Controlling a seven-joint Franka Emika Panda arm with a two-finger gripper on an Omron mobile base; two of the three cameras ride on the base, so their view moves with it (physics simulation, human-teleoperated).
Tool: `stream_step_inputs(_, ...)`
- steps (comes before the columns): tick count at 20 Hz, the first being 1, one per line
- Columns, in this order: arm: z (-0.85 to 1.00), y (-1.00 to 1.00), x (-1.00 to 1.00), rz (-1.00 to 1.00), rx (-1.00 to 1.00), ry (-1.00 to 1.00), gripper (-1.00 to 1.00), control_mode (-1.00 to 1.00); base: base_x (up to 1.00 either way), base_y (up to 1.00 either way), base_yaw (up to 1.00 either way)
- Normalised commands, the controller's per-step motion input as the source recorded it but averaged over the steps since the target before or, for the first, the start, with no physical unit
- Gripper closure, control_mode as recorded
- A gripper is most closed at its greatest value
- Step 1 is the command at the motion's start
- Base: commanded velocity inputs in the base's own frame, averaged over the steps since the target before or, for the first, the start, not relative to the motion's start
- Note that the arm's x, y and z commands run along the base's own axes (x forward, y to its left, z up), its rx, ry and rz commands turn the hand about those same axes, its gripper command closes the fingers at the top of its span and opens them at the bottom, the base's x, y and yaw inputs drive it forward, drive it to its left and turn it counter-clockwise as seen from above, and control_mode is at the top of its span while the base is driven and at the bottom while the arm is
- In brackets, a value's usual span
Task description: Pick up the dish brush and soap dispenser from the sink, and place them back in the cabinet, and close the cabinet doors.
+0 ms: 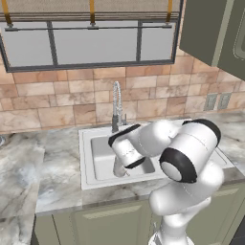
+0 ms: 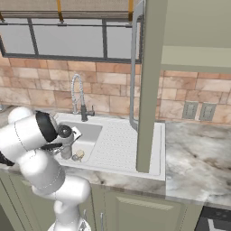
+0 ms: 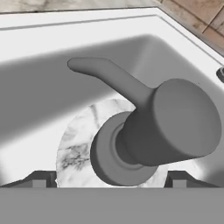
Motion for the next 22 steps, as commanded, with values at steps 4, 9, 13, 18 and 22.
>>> stream_step_inputs(4, 0.49, 0.00, 0.00, 0.00, 0.00, 0.06, 1.00, -1.00, 0.00, 0.00, 0.00)
stream_step_inputs(9, 0.47, 0.00, 0.00, -0.01, 0.00, 0.06, 1.00, -1.00, 0.00, 0.00, 0.00)
stream_step_inputs(13, 0.50, 0.00, 0.00, -0.01, 0.00, 0.06, 1.00, -1.00, 0.00, 0.00, 0.00)
stream_step_inputs(18, 0.50, 0.00, 0.00, -0.02, 0.00, 0.06, 1.00, -1.00, 0.00, 0.00, 0.00)
stream_step_inputs(22, 0.44, 0.00, -0.11, -0.04, 0.00, 0.04, 1.00, -1.00, 0.00, 0.00, 0.00)
